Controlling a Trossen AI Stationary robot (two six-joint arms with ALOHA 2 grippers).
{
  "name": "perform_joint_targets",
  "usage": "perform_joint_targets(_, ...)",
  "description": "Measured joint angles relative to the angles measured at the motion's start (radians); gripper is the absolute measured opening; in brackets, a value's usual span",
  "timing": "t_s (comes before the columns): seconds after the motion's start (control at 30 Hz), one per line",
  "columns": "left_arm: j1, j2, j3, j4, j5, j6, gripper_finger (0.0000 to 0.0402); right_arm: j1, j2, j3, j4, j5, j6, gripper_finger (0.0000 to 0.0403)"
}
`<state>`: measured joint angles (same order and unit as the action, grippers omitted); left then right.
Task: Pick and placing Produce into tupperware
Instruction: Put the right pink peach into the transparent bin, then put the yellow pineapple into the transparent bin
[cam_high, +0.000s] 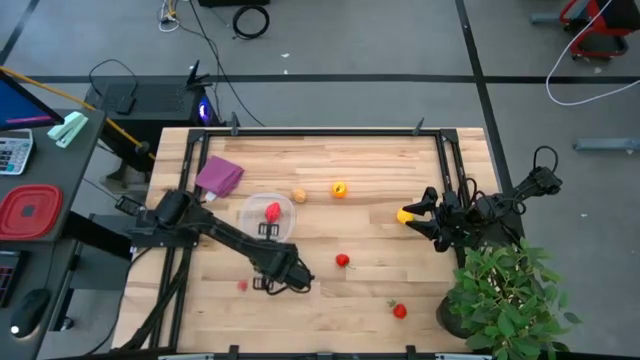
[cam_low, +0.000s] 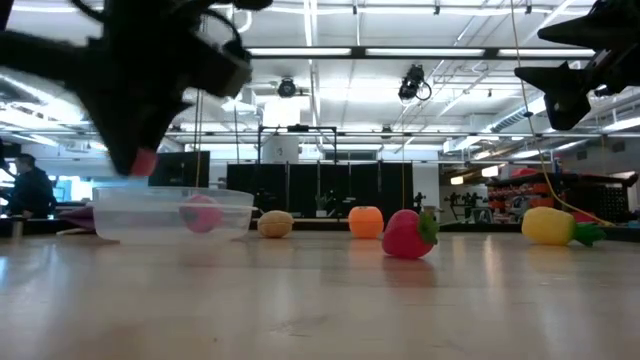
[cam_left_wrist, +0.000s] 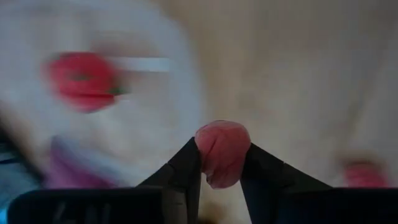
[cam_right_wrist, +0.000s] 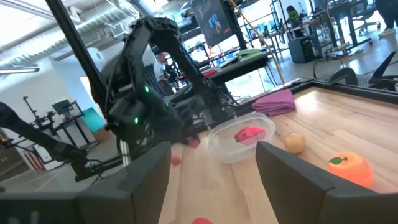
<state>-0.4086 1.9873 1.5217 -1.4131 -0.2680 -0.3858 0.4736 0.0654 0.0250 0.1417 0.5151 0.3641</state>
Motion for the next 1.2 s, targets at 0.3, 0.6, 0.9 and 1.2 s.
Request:
perform_joint_targets(0.3,0.156,-0.016,0.092,-0.104,-0.058,0.083,0.0088,0.000,0.001,0.000,-0.018,0.000,0.000,0.0246)
perform_joint_targets(0.6,0.321,-0.015,-0.028,0.100,0.125,0.221,0.0097,0.000,0.000,0.000,-0.023,0.000,0.000,0.0246)
perform_joint_targets(0.9,0.384,-0.015,-0.057,0.168,0.187,0.292,0.0138,0.000,0.000,0.000,-0.027,0.011,-0.024,0.0246)
perform_joint_targets(1.2,0.384,-0.015,-0.057,0.259,0.188,0.367,0.0199,0.000,0.000,0.000,-0.040,0.008,-0.045,0.0246)
